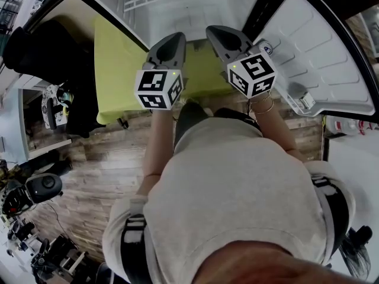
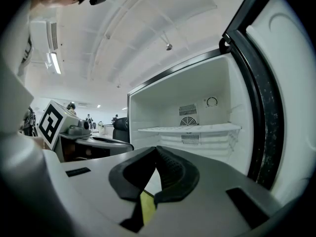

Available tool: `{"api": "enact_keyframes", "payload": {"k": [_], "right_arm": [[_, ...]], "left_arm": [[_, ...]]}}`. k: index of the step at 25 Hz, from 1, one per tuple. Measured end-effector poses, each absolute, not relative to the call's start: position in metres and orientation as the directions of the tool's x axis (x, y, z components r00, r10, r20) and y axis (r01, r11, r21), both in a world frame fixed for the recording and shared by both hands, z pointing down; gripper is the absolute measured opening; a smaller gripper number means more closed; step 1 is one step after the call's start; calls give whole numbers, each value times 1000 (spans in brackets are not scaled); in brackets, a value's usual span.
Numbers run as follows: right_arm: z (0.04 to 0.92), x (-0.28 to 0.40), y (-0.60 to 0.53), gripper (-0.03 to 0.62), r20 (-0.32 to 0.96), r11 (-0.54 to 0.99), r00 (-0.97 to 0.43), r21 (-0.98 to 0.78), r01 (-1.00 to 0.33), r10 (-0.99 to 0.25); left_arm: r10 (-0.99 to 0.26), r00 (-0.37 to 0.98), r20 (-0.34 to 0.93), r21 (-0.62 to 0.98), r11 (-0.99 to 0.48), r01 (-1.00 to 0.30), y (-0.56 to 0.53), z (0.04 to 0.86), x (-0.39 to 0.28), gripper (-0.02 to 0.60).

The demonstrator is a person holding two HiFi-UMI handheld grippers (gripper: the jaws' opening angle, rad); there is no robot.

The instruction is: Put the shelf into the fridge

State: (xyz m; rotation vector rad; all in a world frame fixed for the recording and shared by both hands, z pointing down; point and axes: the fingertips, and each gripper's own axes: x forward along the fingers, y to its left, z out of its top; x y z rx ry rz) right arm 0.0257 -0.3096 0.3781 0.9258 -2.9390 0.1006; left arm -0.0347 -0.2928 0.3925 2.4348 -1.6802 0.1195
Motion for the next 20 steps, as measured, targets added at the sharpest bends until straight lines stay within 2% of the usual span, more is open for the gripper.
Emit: {"api": "enact_keyframes", "payload": {"k": [6,12,20], "right_arm": [[387,25,-306,9,95,820,-823,-78,-566,-559],[396,26,-301,9,116,821,-824,-87,-565,-555],[401,27,-298,9,130,823,-825,-84,-562,-550]], "left_arm": [[-885,412,218,151,-386,-910,-286,409,-26,11],[-861,424,281,119,-408,-905,-283,422,-21,11],[-859,421,290,119,-405,-907,-281,424,-20,11]]}}
